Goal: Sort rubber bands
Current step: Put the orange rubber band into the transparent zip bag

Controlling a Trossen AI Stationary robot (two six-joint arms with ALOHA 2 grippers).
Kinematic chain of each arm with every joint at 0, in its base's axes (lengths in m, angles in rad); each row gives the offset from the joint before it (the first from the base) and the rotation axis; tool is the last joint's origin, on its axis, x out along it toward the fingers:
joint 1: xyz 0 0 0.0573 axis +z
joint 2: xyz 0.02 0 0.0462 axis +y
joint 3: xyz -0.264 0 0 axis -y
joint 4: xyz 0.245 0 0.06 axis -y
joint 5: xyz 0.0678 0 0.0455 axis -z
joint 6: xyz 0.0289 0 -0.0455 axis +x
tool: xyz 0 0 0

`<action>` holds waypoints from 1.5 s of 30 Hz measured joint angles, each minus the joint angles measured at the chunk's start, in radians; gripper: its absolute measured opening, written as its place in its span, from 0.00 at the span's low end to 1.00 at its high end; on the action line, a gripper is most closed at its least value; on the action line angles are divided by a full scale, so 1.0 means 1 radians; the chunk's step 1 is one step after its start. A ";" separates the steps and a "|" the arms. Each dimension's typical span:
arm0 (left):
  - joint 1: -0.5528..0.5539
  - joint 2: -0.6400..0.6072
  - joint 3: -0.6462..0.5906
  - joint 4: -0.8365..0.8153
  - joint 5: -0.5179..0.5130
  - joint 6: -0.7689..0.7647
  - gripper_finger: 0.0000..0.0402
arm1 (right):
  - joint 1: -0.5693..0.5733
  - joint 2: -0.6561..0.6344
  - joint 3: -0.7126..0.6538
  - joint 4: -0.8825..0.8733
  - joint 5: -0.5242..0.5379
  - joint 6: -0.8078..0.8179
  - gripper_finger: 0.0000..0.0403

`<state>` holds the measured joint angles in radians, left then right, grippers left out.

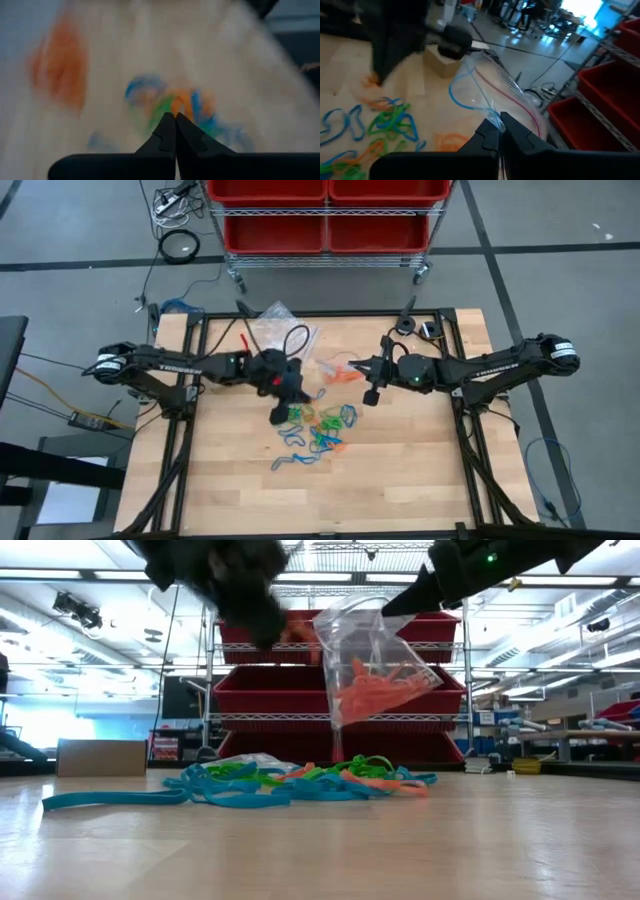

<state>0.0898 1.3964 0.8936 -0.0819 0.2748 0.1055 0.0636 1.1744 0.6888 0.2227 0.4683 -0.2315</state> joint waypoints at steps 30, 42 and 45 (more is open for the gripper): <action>-0.011 0.128 0.227 0.144 -0.480 0.230 0.00 | 0.028 0.004 0.000 -0.008 -0.075 0.055 0.00; -0.011 0.122 0.290 0.161 -0.559 0.287 0.00 | 0.028 0.004 -0.001 -0.042 -0.075 0.056 0.00; -0.011 0.122 0.296 0.160 -0.560 0.287 0.00 | 0.028 0.004 -0.001 -0.042 -0.075 0.056 0.00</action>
<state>0.0789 1.5181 1.1896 0.0779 -0.2849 0.3927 0.0917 1.1786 0.6880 0.1810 0.3935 -0.1753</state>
